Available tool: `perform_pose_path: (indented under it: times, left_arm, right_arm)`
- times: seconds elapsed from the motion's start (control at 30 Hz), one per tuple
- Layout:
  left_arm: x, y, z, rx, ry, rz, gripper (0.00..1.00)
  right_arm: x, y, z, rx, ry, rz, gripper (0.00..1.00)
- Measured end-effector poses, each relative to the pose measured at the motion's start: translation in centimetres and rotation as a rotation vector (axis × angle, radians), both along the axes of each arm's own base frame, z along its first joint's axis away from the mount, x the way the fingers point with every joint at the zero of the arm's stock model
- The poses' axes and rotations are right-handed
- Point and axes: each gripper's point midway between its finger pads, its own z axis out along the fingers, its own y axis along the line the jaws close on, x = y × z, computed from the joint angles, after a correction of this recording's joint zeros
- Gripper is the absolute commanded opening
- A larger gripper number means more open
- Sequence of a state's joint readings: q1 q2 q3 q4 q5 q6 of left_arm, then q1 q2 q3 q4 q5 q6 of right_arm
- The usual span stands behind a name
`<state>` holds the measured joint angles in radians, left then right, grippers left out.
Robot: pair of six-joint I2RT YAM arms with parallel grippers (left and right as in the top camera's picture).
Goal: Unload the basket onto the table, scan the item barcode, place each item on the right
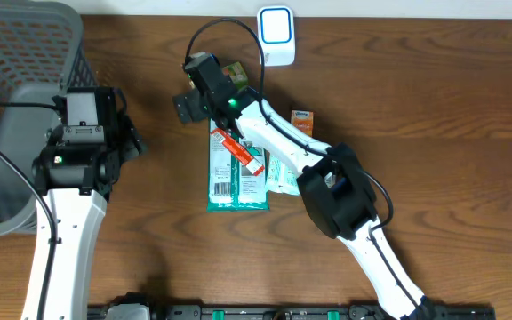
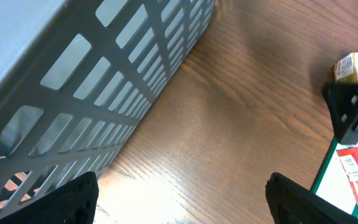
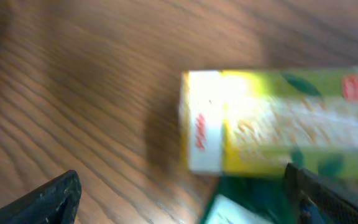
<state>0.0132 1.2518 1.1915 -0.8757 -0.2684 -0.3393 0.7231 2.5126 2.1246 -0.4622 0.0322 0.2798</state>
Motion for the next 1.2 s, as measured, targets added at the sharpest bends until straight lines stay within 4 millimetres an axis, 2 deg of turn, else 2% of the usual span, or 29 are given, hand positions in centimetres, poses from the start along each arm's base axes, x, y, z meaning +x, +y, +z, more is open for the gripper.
perform_pose_path:
  times: [0.13,0.27,0.4,0.47,0.67,0.73,0.8,0.87,1.0,1.13,1.2]
  left_arm:
    - [0.0,0.0,0.0,0.000,0.000,0.000,0.87]
    - [0.0,0.0,0.0,0.000,0.000,0.000,0.87]
    - [0.0,0.0,0.0,0.000,0.000,0.000,0.87]
    - [0.0,0.0,0.0,0.000,0.000,0.000,0.87]
    - [0.0,0.0,0.0,0.000,0.000,0.000,0.87]
    - [0.0,0.0,0.0,0.000,0.000,0.000,0.87]
    - [0.0,0.0,0.0,0.000,-0.001,0.000,0.87]
    - [0.0,0.0,0.0,0.000,0.000,0.000,0.87]
    - [0.0,0.0,0.0,0.000,0.000,0.000,0.87]
    - [0.0,0.0,0.0,0.000,-0.001,0.000,0.87]
    - [0.0,0.0,0.0,0.000,0.000,0.000,0.87]
  right_arm:
    - [-1.3,-3.2,-2.2,-0.142,0.082,-0.043,0.99]
    - [-1.5,-6.0,-3.3,-0.222,0.133,-0.084,0.99]
    - [-1.0,-6.5,-2.8,-0.173,0.161,-0.093,0.99]
    - [-0.3,-5.7,-1.2,-0.106,0.137,-0.084,0.99]
    - [2.2,-0.9,8.8,0.156,-0.095,-0.026,0.99]
    - [2.4,0.6,10.6,0.208,-0.152,-0.006,0.99]
    - [2.6,2.1,11.4,0.250,-0.205,0.008,0.99]
    - [2.8,3.8,11.0,0.280,-0.248,0.017,0.99]
    - [3.2,6.2,6.8,0.309,-0.285,0.032,0.99]
    - [3.3,6.2,0.6,0.250,-0.249,0.029,0.99]
    - [3.1,5.9,0.5,0.228,-0.231,0.029,0.99]
